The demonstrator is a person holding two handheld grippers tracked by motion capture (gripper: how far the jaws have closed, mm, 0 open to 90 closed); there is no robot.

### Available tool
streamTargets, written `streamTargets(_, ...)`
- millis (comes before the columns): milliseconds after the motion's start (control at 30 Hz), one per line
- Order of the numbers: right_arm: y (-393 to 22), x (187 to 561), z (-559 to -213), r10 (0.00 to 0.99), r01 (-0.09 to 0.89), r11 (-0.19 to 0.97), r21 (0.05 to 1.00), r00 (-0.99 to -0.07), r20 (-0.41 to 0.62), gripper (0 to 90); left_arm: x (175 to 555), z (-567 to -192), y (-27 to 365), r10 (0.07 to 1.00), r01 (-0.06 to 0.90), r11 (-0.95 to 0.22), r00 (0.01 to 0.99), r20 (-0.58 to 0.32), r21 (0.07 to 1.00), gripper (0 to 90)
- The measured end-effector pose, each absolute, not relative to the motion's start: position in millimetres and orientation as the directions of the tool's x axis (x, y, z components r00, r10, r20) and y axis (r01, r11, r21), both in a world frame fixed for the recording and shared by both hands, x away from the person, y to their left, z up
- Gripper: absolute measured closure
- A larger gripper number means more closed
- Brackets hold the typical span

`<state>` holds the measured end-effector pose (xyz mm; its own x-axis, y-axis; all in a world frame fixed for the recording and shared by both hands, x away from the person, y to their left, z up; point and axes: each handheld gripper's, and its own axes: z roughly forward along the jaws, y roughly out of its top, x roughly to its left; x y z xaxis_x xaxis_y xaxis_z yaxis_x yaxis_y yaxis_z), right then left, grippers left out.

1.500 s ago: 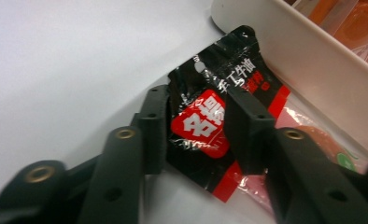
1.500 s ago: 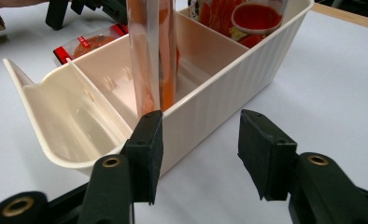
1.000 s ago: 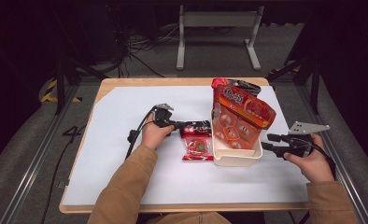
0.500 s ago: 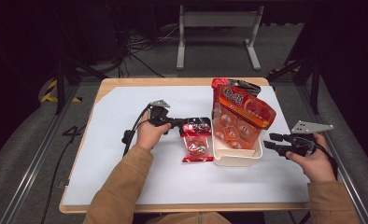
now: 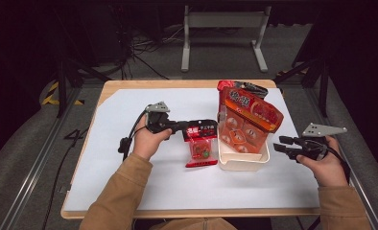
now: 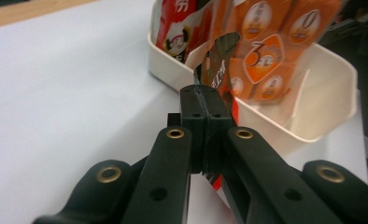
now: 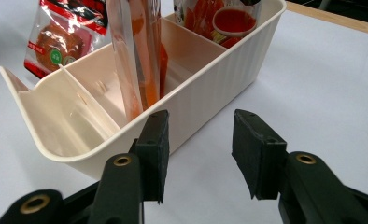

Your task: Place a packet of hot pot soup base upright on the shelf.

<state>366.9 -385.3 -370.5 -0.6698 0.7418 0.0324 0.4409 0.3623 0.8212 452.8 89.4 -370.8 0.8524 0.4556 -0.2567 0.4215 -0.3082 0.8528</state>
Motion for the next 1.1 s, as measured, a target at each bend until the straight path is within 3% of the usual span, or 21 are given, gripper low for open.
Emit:
streamTargets(600,-384.1,369.4,-373.0,0.742,0.443,0.369,0.817,-0.670,0.029,56.8,412.0,-321.2,108.6,0.396,0.267,-0.292,0.908,-0.138,0.918,90.0)
streamTargets(767,-385.2,369.7,-373.5,0.742,0.444,0.367,0.817,-0.669,0.030,56.8,403.6,-312.0,110.7,0.354,0.249,-0.264,0.924,-0.146,0.932,90.0)
streamTargets(1100,-386.7,370.3,-374.8,0.746,0.446,0.362,0.818,-0.666,0.033,56.8,385.7,-291.6,100.7,0.281,0.142,-0.238,0.957,-0.071,0.961,90.0)
